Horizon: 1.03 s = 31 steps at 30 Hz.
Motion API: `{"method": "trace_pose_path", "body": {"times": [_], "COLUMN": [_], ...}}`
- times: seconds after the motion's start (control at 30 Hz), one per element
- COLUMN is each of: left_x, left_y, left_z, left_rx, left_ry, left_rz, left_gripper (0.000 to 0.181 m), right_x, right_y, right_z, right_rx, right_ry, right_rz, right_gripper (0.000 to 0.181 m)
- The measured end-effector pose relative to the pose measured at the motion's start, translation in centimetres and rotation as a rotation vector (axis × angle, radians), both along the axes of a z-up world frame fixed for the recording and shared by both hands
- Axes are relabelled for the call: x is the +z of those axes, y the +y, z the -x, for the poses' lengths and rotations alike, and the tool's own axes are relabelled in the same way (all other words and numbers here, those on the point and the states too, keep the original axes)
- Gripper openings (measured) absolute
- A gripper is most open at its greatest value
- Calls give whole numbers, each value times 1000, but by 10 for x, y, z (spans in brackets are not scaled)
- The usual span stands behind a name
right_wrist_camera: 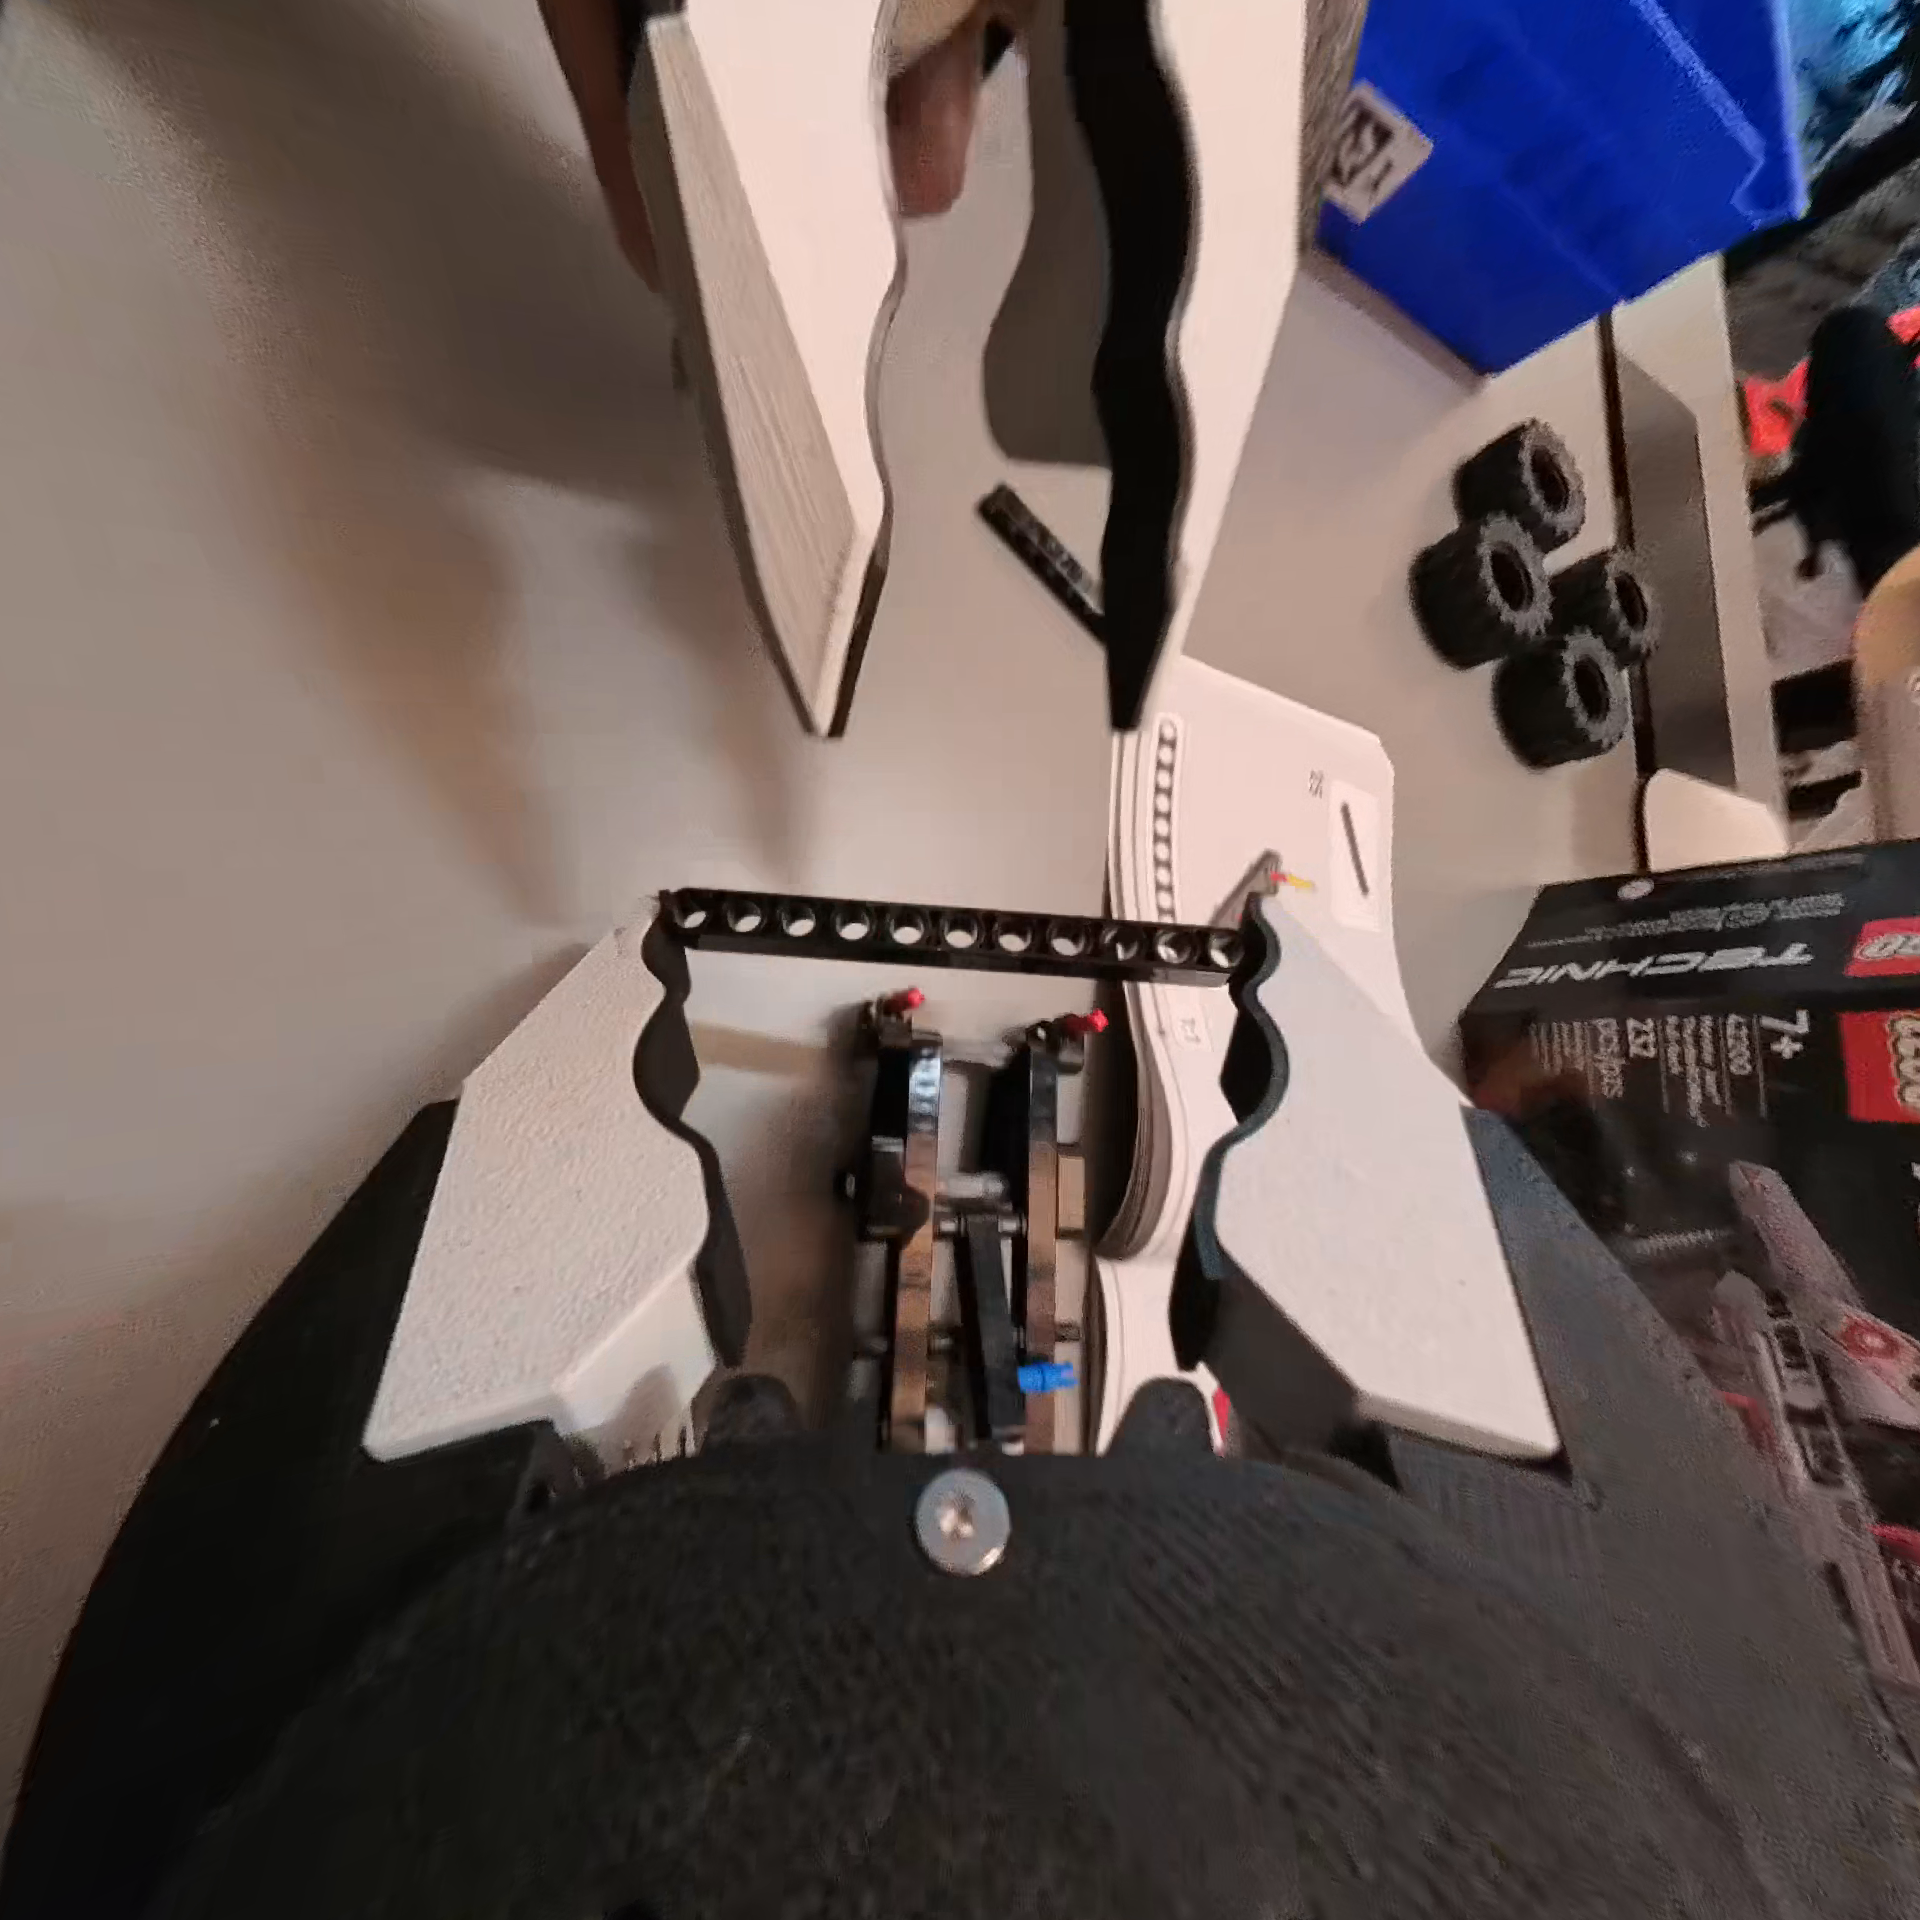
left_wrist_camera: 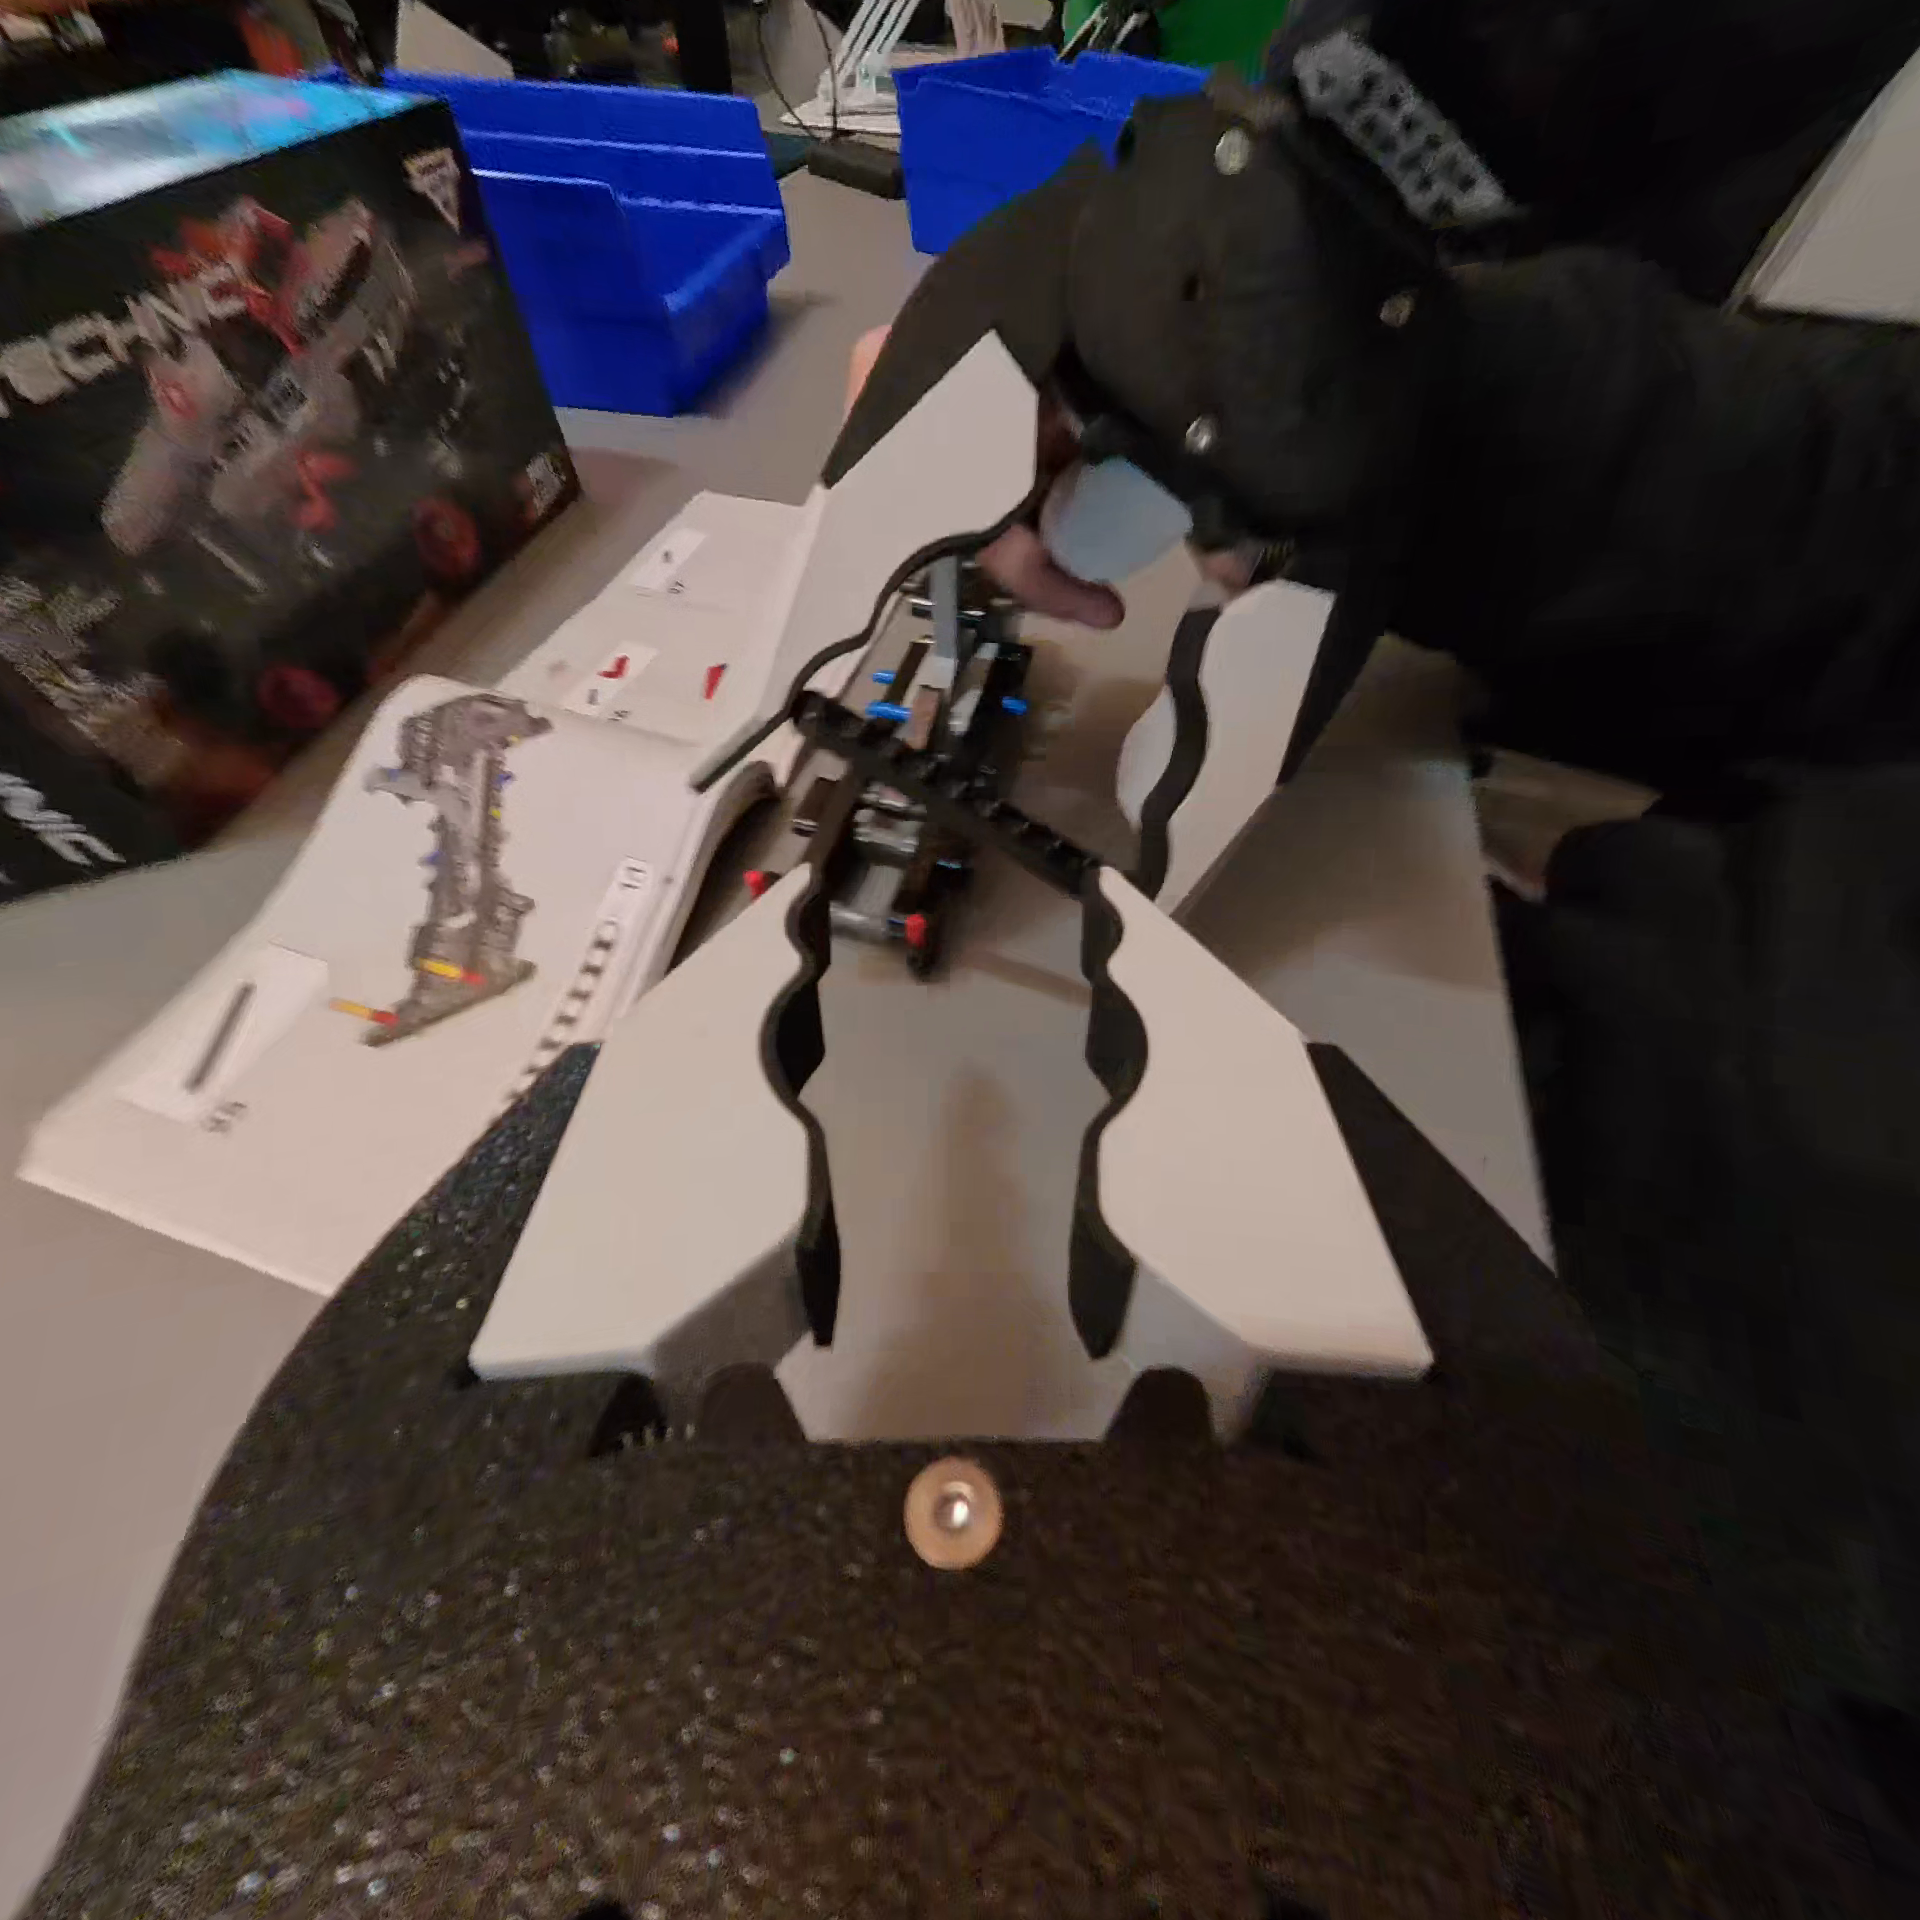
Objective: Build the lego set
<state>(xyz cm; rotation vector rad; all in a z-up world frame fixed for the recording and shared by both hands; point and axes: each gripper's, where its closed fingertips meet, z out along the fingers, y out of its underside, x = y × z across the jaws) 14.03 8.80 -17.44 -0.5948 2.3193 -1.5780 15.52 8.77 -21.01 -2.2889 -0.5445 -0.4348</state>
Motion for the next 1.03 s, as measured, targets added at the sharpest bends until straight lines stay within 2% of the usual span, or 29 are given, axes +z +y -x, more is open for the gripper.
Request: {"method": "trace_pose_path", "body": {"times": [0.07, 0.17, 0.27, 0.4, 0.6, 0.87, 1.03], "left_x": [0, -7, -16, -12, -6, -9, -23], "left_y": [3, -1, -9, -19, -21, -20, -9], "left_z": [-2, -1, -7, -9, -17, -19, -25], "left_rx": [-51, -156, -191, -175, -94, -121, -199], "left_ry": [-138, -540, -860, -1237, -1440, -1512, -1500], "left_rz": [-114, -414, -670, -826, -843, -881, -922], "left_gripper": [45, 43, 51, 46, 5, 4, 4], "right_x": [-4, -9, -1, 9, -2, -5, 0], "right_y": [-5, -6, 0, 4, 4, 3, -10], "right_z": [2, 12, 8, 12, 10, 5, -5], "right_rx": [-6, 24, -44, -92, -130, -133, -211], "right_ry": [69, 230, 327, 374, 449, 388, 327], "right_rz": [48, 73, 46, 26, 19, 38, 88], "right_gripper": [103, 103, 103, 103, 103, 103, 88]}}
